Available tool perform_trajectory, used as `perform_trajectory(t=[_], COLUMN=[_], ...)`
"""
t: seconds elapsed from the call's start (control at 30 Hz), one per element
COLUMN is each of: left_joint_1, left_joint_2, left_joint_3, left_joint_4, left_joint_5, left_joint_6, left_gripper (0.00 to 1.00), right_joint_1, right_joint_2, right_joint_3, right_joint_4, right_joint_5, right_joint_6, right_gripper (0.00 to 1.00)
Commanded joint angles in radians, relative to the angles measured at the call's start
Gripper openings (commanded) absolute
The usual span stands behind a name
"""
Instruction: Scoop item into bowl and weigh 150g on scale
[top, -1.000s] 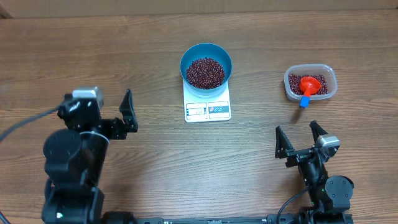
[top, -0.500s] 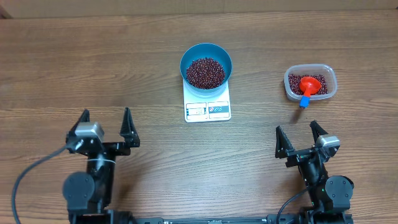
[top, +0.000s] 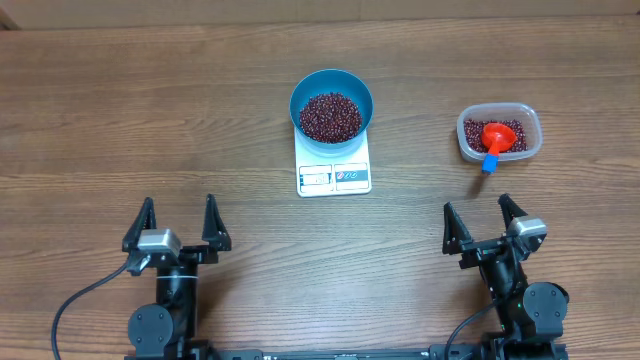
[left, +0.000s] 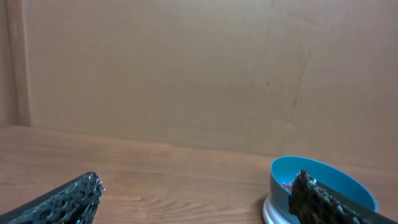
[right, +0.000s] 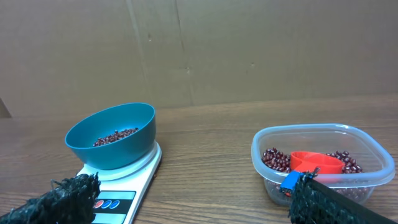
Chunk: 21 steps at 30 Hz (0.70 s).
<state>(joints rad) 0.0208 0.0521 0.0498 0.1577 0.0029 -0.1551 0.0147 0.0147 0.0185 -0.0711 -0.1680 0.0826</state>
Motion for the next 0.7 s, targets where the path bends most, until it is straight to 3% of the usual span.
perform_trajectory(t=[0.0, 0.23, 0.43, 0.67], left_joint_1=[0.007, 0.007, 0.007, 0.007], left_joint_2=[-0.050, -0.050, -0.050, -0.049], left_joint_3=[-0.046, -0.045, -0.045, -0.045], left_joint_4=[-0.014, -0.059, -0.230, -0.227], left_joint_5=[-0.040, -0.070, -0.114, -0.106], left_joint_6=[0.006, 0.082, 0.082, 0.081], left_gripper=[0.99, 1.00, 1.00, 1.00], right_joint_1=[0.006, 0.006, 0.006, 0.006], right_joint_2=[-0.012, -0.012, -0.012, -0.012], right_joint_3=[-0.011, -0.011, -0.011, -0.011], right_joint_4=[0.003, 0.003, 0.003, 0.003], right_joint_5=[0.008, 0.008, 0.008, 0.008], right_joint_6=[0.007, 0.007, 0.007, 0.006], right_gripper=[1.00, 1.00, 1.00, 1.00])
